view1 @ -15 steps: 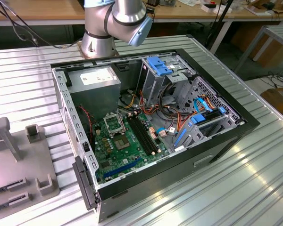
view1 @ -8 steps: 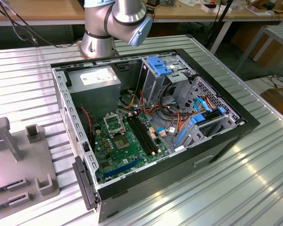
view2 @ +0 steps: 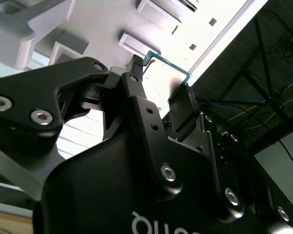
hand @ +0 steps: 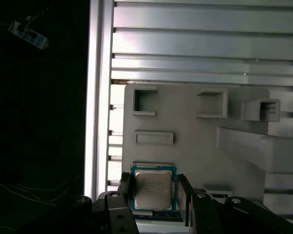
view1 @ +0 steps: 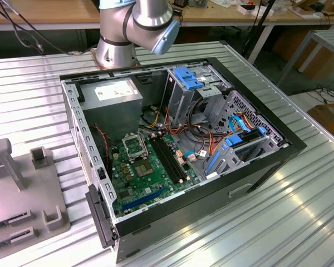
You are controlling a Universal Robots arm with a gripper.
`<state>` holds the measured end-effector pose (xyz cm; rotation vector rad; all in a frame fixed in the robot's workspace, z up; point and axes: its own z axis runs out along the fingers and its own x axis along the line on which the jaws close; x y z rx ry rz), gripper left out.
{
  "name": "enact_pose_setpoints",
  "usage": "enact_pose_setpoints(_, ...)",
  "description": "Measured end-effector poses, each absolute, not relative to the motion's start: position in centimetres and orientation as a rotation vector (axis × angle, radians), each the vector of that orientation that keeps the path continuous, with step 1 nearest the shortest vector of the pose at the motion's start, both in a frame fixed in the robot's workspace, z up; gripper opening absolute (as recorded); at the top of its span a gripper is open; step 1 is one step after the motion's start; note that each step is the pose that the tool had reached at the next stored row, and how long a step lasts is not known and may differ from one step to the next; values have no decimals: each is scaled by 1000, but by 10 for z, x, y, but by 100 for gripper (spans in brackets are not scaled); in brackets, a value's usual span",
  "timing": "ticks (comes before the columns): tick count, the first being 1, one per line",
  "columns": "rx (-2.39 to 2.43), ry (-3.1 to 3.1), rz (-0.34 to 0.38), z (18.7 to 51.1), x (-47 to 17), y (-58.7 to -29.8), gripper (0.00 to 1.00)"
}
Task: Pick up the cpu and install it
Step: 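Pick up the cpu and move it towards the insertion slot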
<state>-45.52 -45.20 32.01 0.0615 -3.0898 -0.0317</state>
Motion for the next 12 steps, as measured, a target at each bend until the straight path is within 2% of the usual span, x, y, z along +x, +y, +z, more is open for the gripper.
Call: enact_pose_setpoints(12, 61, -3090, -32, 329, -455, -452, 47)
